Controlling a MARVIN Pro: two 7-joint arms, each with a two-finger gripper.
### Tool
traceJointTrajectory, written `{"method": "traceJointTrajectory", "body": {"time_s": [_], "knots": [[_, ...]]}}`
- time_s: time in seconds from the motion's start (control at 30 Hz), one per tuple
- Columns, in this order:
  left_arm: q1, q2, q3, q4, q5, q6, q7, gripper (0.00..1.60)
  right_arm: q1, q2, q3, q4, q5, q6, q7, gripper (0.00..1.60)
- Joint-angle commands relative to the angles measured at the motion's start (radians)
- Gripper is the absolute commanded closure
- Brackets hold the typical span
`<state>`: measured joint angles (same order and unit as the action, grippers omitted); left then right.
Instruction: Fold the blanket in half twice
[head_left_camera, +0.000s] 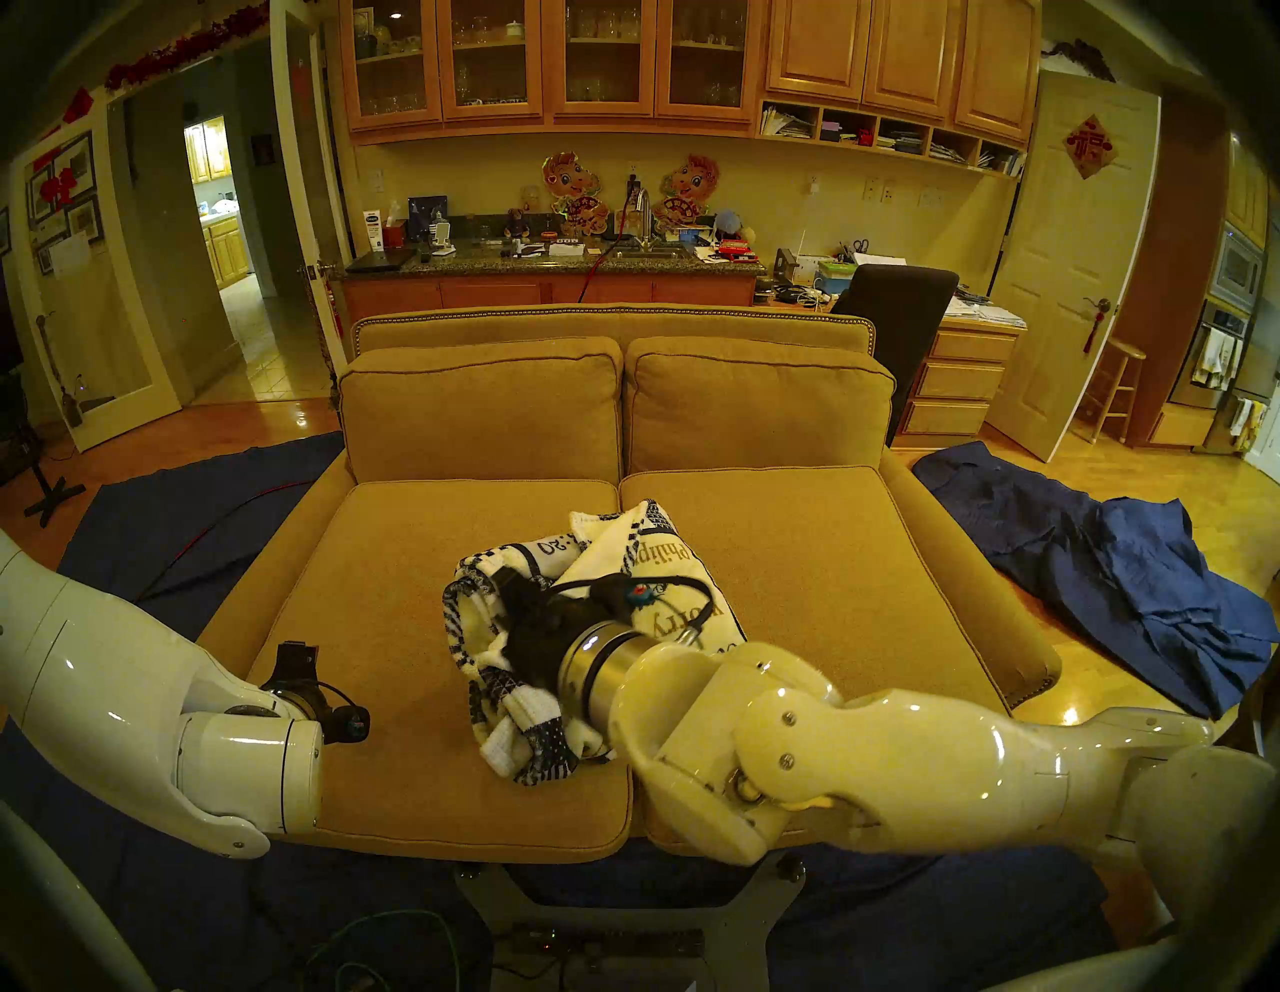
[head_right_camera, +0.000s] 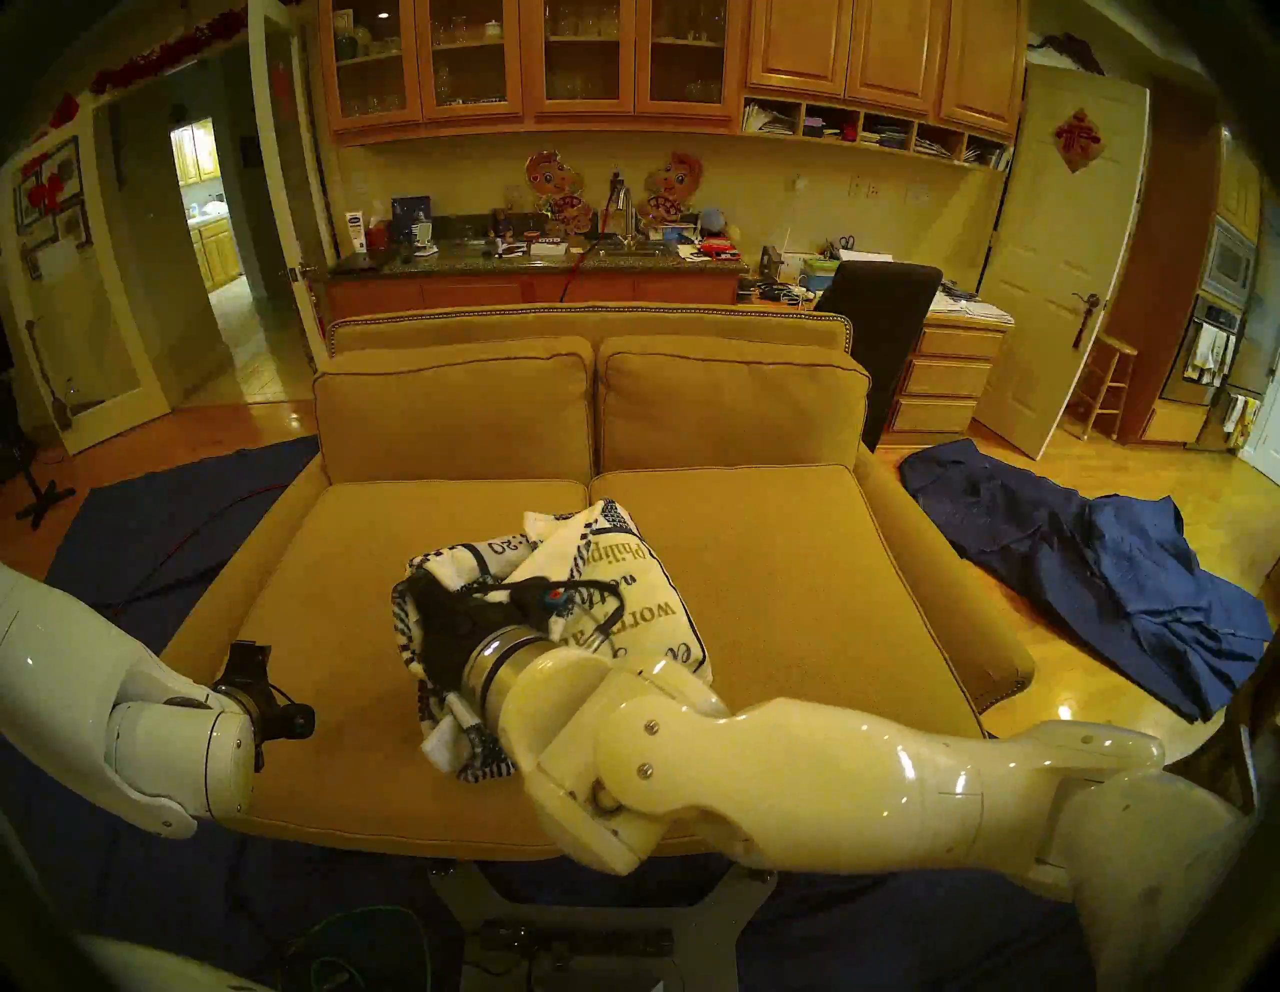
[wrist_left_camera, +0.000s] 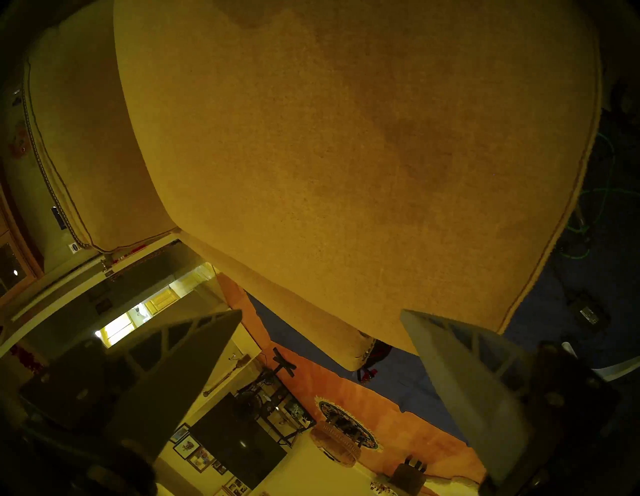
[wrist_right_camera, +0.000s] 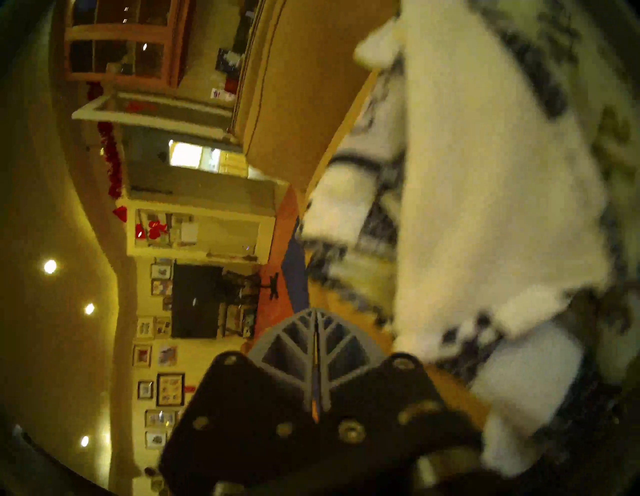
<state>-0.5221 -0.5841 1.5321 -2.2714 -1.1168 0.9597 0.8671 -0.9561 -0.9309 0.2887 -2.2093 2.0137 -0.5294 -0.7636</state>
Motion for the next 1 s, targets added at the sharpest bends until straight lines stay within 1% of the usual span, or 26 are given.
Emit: {"method": "traceJointTrajectory", "body": {"time_s": [0.0, 0.03, 0.13, 0.17, 0.2, 0.23, 0.27, 0.37, 0.4, 0.53, 0.6, 0.63, 0.7, 0.8, 0.83, 0.93, 0.97], "knots": [[0.011, -0.018, -0.033, 0.013, 0.016, 0.0, 0.061, 0.0, -0.026, 0.109, 0.042, -0.003, -0.023, 0.01, -0.055, 1.6], [0.015, -0.02, -0.039, 0.015, 0.017, 0.0, 0.062, 0.0, -0.032, 0.129, 0.042, -0.011, -0.024, 0.016, -0.06, 1.6], [0.029, -0.023, -0.054, 0.022, 0.017, 0.0, 0.07, 0.0, -0.049, 0.163, 0.051, -0.029, -0.029, 0.026, -0.069, 1.6], [0.034, -0.025, -0.058, 0.024, 0.015, 0.0, 0.073, 0.0, -0.047, 0.199, 0.049, -0.045, -0.023, 0.033, -0.056, 1.6], [0.038, -0.026, -0.061, 0.025, 0.014, 0.0, 0.076, 0.0, -0.06, 0.172, 0.065, -0.028, -0.035, 0.033, -0.071, 1.6], [0.041, -0.027, -0.064, 0.027, 0.013, 0.0, 0.078, 0.0, -0.054, 0.203, 0.064, -0.038, -0.027, 0.04, -0.057, 1.6], [0.047, -0.028, -0.069, 0.029, 0.011, 0.0, 0.083, 0.0, -0.056, 0.217, 0.069, -0.042, -0.022, 0.048, -0.052, 1.6], [0.055, -0.03, -0.076, 0.033, 0.007, 0.0, 0.087, 0.0, -0.062, 0.241, 0.085, -0.05, -0.018, 0.064, -0.049, 1.6], [0.058, -0.031, -0.078, 0.035, 0.005, 0.0, 0.09, 0.0, -0.063, 0.261, 0.085, -0.057, -0.01, 0.07, -0.036, 1.6], [0.078, -0.038, -0.093, 0.044, -0.012, 0.0, 0.113, 0.0, -0.08, 0.291, 0.07, -0.048, 0.001, 0.103, 0.013, 1.6], [0.08, -0.042, -0.099, 0.048, -0.009, 0.0, 0.097, 0.0, -0.088, 0.281, 0.055, -0.04, -0.008, 0.112, 0.025, 1.6], [0.085, -0.044, -0.101, 0.049, -0.018, 0.0, 0.108, 0.0, -0.092, 0.272, 0.048, -0.031, -0.014, 0.115, 0.032, 1.6], [0.087, -0.047, -0.104, 0.05, -0.02, 0.0, 0.107, 0.0, -0.097, 0.241, 0.028, -0.001, -0.05, 0.11, 0.052, 1.6], [0.092, -0.049, -0.107, 0.047, -0.032, 0.0, 0.117, 0.0, -0.089, 0.178, 0.009, 0.046, -0.06, 0.104, 0.054, 1.6], [0.087, -0.049, -0.105, 0.046, -0.023, 0.0, 0.096, 0.0, -0.086, 0.163, 0.006, 0.053, -0.066, 0.099, 0.053, 1.6], [0.092, -0.049, -0.104, 0.041, -0.036, 0.0, 0.118, 0.0, -0.078, 0.127, -0.002, 0.072, -0.075, 0.092, 0.051, 1.6], [0.089, -0.048, -0.103, 0.041, -0.03, 0.0, 0.1, 0.0, -0.076, 0.112, -0.004, 0.079, -0.078, 0.09, 0.05, 1.6]]}}
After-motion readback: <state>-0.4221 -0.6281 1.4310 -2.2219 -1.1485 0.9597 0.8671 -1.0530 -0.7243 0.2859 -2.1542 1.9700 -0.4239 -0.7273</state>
